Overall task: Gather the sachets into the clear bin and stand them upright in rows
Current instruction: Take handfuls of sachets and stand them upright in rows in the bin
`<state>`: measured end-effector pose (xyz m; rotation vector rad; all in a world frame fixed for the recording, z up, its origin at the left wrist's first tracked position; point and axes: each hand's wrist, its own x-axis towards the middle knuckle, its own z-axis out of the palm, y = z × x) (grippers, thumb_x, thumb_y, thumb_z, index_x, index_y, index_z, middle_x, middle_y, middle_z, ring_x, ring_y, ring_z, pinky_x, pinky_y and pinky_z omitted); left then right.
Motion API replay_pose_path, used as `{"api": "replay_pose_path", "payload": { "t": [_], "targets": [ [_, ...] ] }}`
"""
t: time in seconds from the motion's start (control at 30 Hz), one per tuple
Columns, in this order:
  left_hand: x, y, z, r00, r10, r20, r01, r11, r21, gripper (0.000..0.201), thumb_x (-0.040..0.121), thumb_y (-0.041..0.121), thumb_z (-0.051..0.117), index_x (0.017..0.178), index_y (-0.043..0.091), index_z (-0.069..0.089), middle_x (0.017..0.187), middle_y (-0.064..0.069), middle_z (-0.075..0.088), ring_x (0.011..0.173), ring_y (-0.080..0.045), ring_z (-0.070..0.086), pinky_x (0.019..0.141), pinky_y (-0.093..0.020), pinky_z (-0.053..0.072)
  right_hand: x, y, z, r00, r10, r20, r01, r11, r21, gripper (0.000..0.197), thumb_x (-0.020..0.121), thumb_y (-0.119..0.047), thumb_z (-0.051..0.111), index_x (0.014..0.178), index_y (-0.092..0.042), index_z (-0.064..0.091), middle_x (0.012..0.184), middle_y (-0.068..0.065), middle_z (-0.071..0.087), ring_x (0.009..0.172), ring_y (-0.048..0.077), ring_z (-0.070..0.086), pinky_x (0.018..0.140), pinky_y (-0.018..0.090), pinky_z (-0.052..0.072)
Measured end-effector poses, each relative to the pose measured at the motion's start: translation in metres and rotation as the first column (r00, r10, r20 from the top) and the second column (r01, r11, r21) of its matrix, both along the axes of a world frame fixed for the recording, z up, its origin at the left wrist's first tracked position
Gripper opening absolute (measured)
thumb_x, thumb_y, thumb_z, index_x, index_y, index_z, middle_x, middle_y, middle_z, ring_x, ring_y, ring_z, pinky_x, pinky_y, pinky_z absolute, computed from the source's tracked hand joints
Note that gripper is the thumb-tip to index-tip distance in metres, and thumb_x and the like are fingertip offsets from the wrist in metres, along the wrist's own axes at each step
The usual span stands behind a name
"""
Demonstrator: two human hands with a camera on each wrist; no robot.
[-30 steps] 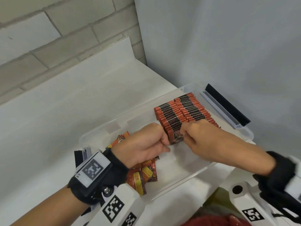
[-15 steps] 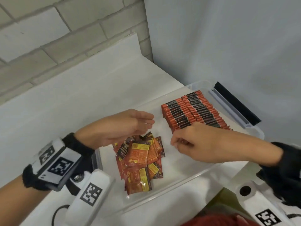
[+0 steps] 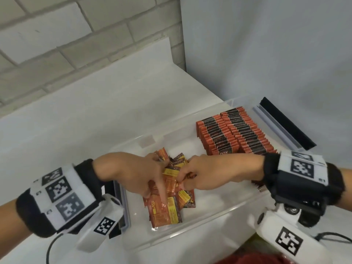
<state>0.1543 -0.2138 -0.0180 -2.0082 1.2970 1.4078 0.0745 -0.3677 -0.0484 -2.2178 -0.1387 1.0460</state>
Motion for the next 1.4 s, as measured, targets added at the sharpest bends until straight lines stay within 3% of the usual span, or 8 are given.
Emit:
{"api": "replay_pose_path", "payload": {
  "t": [0.2, 0.3, 0.47, 0.63, 0.83, 0.93, 1.13, 1.4],
  "targets": [
    [-0.018, 0.003, -0.004, 0.989, -0.073, 0.129, 0.071, 0.997, 0.02, 0.055, 0.091, 0.016, 0.06, 0.133, 0.048, 0.046, 0.16, 0.003, -0.011, 0.146, -0.024, -0.012, 0.113, -0.045, 0.021, 0.0, 0.0, -0.008, 0.979, -0.204, 0.03, 0.201, 0.976, 0.086, 0.025, 0.095, -0.025, 0.058, 0.119, -0.018, 0.063, 0.098, -0.01, 0.056, 0.096, 0.009, 0.054, 0.084, 0.022, 0.047],
    [-0.018, 0.007, -0.01, 0.985, -0.035, 0.168, 0.054, 0.992, -0.111, 0.039, 0.087, 0.027, 0.066, 0.122, 0.042, 0.054, 0.141, 0.003, 0.018, 0.131, -0.021, 0.014, 0.103, -0.038, 0.037, 0.0, 0.001, -0.01, 0.952, -0.305, -0.015, 0.304, 0.945, 0.118, 0.032, 0.094, -0.02, 0.061, 0.121, -0.015, 0.045, 0.105, -0.001, 0.052, 0.097, 0.014, 0.054, 0.083, 0.028, 0.049],
    [-0.013, 0.006, -0.011, 0.981, -0.082, 0.175, 0.109, 0.982, -0.154, 0.03, 0.087, 0.032, 0.066, 0.115, 0.039, 0.06, 0.114, 0.012, 0.022, 0.114, -0.015, 0.016, 0.09, -0.026, 0.029, 0.005, 0.006, -0.015, 0.924, -0.363, -0.121, 0.38, 0.91, 0.164, 0.079, 0.092, -0.022, 0.063, 0.147, -0.018, 0.007, 0.105, 0.008, 0.057, 0.082, 0.012, 0.06, 0.07, 0.021, 0.051],
    [-0.01, 0.008, -0.015, 0.997, 0.057, 0.057, -0.039, 0.959, -0.28, 0.024, 0.087, 0.011, 0.062, 0.097, 0.032, 0.056, 0.102, 0.014, 0.029, 0.102, -0.011, 0.032, 0.073, -0.018, 0.032, 0.004, 0.008, -0.02, 0.951, -0.286, -0.12, 0.301, 0.942, 0.147, 0.043, 0.091, -0.018, 0.064, 0.13, -0.006, 0.048, 0.09, 0.013, 0.068, 0.072, 0.014, 0.064, 0.067, 0.02, 0.056],
    [-0.012, 0.011, -0.029, 0.947, 0.311, 0.078, -0.265, 0.897, -0.354, 0.052, 0.077, 0.006, 0.074, 0.103, 0.024, 0.033, 0.111, 0.004, 0.031, 0.09, -0.012, 0.047, 0.073, -0.023, 0.045, -0.004, 0.009, -0.017, 0.952, -0.197, -0.234, 0.244, 0.95, 0.195, 0.018, 0.087, -0.01, 0.068, 0.1, -0.013, 0.057, 0.086, 0.003, 0.068, 0.074, 0.012, 0.065, 0.069, 0.016, 0.056],
    [-0.011, 0.01, -0.033, 0.925, 0.372, 0.075, -0.32, 0.869, -0.377, 0.056, 0.075, 0.004, 0.075, 0.095, 0.026, 0.027, 0.099, 0.006, 0.029, 0.085, -0.017, 0.05, 0.072, -0.035, 0.052, -0.005, 0.012, -0.01, 0.96, -0.111, -0.258, 0.162, 0.969, 0.185, 0.029, 0.087, -0.028, 0.07, 0.108, -0.014, 0.055, 0.096, 0.003, 0.07, 0.084, 0.015, 0.068, 0.086, 0.021, 0.054],
    [-0.014, 0.007, -0.03, 0.928, 0.369, 0.058, -0.317, 0.862, -0.396, 0.053, 0.078, 0.008, 0.07, 0.084, 0.033, 0.024, 0.09, 0.012, 0.027, 0.076, -0.008, 0.04, 0.064, -0.024, 0.042, -0.003, 0.02, -0.011, 0.92, 0.044, -0.39, 0.071, 0.959, 0.275, 0.061, 0.092, -0.04, 0.06, 0.141, -0.007, 0.042, 0.133, 0.018, 0.058, 0.115, 0.025, 0.062, 0.111, 0.036, 0.039],
    [-0.009, 0.004, -0.032, 0.944, 0.284, 0.167, -0.217, 0.918, -0.331, 0.048, 0.087, 0.013, 0.063, 0.132, 0.013, 0.044, 0.118, -0.001, 0.048, 0.103, -0.014, 0.051, 0.084, -0.026, 0.045, -0.003, 0.02, -0.033, 0.908, -0.167, -0.384, 0.272, 0.932, 0.238, 0.041, 0.097, -0.017, 0.056, 0.133, -0.003, 0.046, 0.122, 0.022, 0.064, 0.107, 0.035, 0.066, 0.095, 0.037, 0.053]
  ]
}}
